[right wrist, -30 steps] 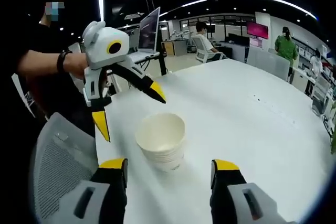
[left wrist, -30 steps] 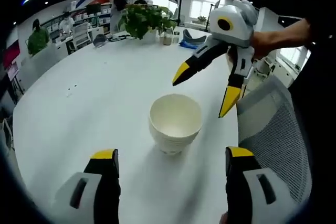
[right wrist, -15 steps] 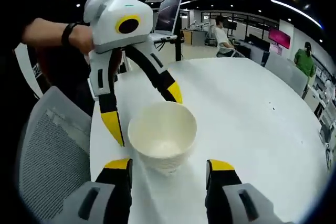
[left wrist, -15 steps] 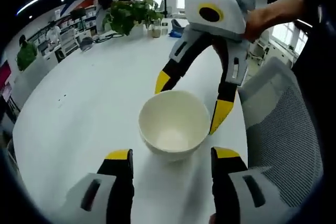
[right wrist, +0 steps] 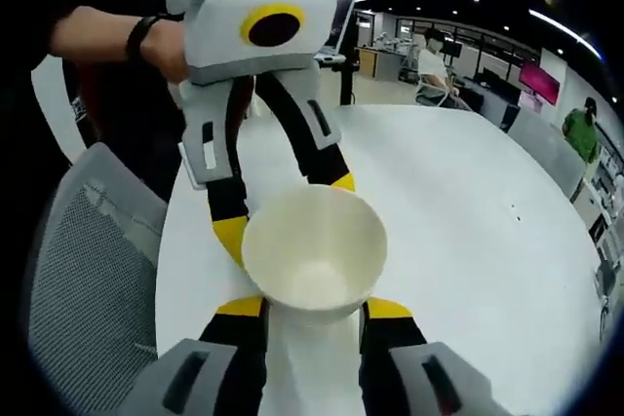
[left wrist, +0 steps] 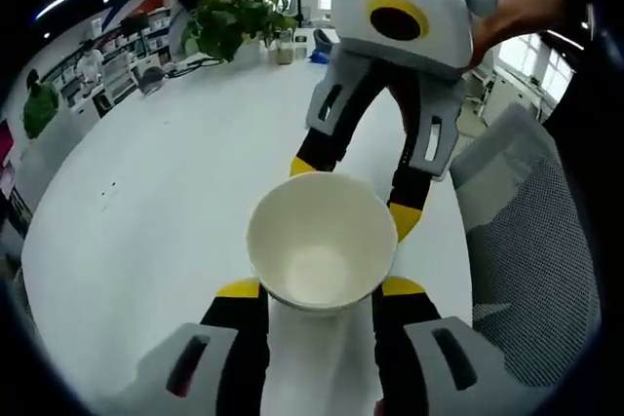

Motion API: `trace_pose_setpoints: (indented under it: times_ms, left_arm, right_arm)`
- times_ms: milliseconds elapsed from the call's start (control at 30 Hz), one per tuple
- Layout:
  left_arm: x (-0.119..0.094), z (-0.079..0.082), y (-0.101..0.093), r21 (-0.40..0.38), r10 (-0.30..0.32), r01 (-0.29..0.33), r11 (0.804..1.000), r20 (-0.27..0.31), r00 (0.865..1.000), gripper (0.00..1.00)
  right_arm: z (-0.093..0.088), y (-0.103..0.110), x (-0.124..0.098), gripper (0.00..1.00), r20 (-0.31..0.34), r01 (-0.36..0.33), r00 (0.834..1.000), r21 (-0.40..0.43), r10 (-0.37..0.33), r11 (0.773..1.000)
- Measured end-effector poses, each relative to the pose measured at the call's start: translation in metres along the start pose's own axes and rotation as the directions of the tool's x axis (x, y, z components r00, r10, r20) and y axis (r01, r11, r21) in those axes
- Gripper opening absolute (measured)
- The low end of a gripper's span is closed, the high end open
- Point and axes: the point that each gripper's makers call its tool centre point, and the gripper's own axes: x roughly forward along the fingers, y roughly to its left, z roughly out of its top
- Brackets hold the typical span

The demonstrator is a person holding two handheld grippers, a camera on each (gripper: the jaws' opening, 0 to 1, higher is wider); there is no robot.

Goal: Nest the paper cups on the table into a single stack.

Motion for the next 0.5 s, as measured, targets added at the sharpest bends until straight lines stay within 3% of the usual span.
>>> trace_pose_setpoints:
  times_ms: [200,500]
  left_arm:
    - [-0.002,0.012,0.023,0.022,0.017,-0.017,1.000,-0.005,1.000,0.39]
    - [0.003,0.010,0.057,0.020,0.023,-0.022,1.000,-0.017,1.000,0.39]
  right_arm:
    - [0.011,-0.027,0.000,0.35,0.012,0.021,1.000,-0.001,-0.021,1.000]
    - [0.015,-0.053,0.010,0.35,-0.004,0.027,1.000,-0.015,-0.027,1.000]
